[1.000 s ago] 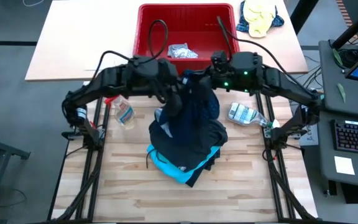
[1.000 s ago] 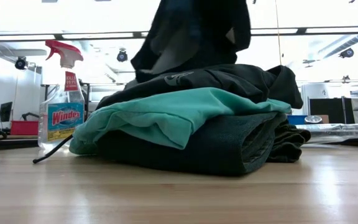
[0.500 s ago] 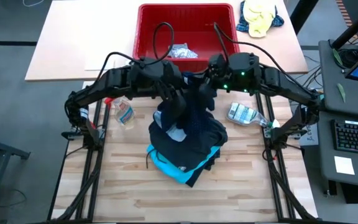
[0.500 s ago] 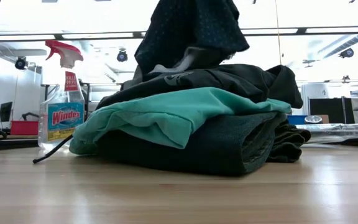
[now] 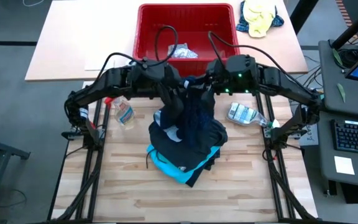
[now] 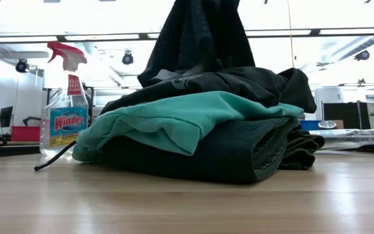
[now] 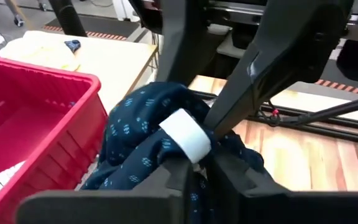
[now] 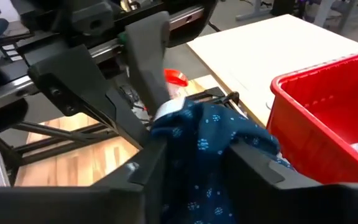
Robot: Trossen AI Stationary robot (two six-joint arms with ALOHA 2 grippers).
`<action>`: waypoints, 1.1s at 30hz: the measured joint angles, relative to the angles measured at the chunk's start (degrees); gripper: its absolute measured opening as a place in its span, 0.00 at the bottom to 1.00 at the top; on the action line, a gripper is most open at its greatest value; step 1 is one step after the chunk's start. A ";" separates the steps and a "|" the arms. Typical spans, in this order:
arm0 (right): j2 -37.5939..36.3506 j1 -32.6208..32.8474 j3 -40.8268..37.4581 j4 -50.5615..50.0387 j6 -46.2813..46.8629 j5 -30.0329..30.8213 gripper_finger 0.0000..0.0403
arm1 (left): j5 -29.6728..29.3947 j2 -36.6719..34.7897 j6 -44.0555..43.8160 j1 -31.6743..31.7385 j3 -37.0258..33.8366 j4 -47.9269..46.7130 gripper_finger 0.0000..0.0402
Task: Fold Laundry from Bin
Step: Fold the blue polo shirt
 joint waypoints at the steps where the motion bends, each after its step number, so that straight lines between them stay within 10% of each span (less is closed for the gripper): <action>1: 0.26 0.00 -0.01 -0.25 -0.09 0.06 0.39 | 0.05 0.07 -0.27 0.00 0.00 0.00 0.04; 17: 1.81 0.26 -0.59 -8.39 -19.80 0.67 0.58 | -3.40 -0.05 -4.60 0.28 0.17 -8.79 0.01; 33: 7.11 0.00 -1.00 -1.99 -2.66 -6.53 0.58 | -3.80 0.89 -11.13 0.11 0.11 -6.15 0.00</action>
